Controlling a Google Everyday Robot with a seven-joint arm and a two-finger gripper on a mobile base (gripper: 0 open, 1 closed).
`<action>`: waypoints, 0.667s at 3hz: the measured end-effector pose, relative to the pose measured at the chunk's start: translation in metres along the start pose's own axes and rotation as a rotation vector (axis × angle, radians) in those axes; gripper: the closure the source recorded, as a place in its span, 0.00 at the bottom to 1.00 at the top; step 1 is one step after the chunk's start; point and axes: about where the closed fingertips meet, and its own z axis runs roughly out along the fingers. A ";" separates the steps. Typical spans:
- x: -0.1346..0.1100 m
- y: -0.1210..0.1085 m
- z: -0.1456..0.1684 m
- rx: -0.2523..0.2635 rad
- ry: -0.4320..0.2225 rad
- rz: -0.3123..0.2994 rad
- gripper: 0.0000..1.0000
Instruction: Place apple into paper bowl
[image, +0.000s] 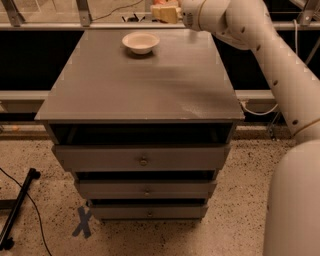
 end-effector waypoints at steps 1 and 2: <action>0.009 -0.005 0.023 0.044 0.040 -0.008 1.00; 0.017 -0.003 0.048 0.064 0.061 -0.013 1.00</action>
Offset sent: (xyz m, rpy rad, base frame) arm 0.0624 0.0432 -0.0233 -0.0591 0.0298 -0.1107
